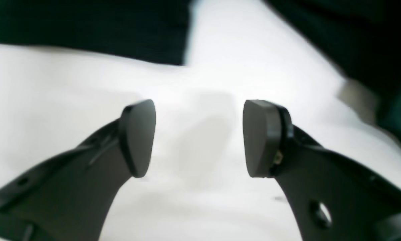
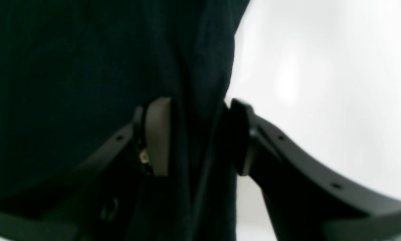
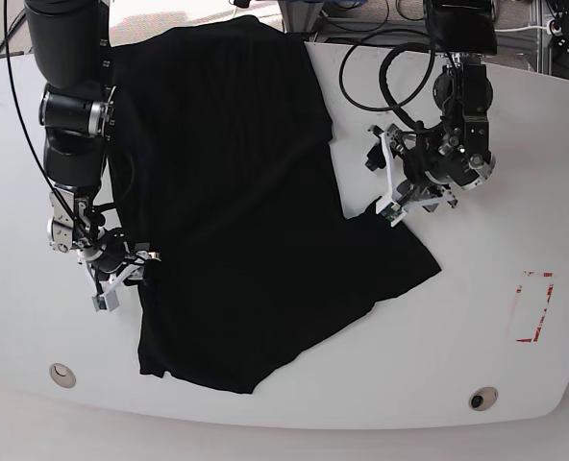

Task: Layout the t-shirt on the table in an organized manner, then fold the t-shirt properly
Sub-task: 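Grasp the shirt's side edge with the left gripper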

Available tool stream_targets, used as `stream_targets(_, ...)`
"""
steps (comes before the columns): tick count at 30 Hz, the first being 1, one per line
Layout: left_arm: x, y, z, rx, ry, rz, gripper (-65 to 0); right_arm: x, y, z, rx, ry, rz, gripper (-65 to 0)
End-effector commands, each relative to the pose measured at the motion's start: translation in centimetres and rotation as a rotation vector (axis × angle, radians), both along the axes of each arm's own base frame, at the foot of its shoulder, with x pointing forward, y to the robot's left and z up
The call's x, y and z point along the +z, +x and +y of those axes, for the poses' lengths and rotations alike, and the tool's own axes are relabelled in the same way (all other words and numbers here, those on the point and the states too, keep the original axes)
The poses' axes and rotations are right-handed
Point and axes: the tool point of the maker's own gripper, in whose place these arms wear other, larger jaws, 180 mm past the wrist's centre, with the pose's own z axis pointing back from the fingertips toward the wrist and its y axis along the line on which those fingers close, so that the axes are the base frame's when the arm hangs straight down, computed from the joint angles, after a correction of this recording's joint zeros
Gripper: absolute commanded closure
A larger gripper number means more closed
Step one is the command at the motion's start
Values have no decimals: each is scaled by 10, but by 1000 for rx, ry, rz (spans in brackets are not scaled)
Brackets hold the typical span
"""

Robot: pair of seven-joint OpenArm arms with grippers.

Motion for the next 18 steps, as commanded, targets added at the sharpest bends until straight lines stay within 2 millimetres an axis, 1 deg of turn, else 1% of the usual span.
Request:
stream_targets(1,14,4,-15,-29,-22,-50,-388,20,14,-5,0,-19,-43,-285)
stream_targets(3,16,-4,-29,-56,-39,-54,-389,18,13,-5,3,-22,-34,-287)
stream_targets(7,22,-15,-49,-118,-50,-70,-389,15,10,-4,11,-24,-9,-287)
stream_targets(10,27,-20,-60,-153,-57,-83,-389,17,12,-1,15,-22,-16,-289)
stream_targets(13,26,-26,-67,-177,-61,-75,-389,18,15,10,30,-13,-22,-289)
stream_targets(18,23,-36,-84,-236,-73,-61,-389,17,15,11,32,-11,-21,-289)
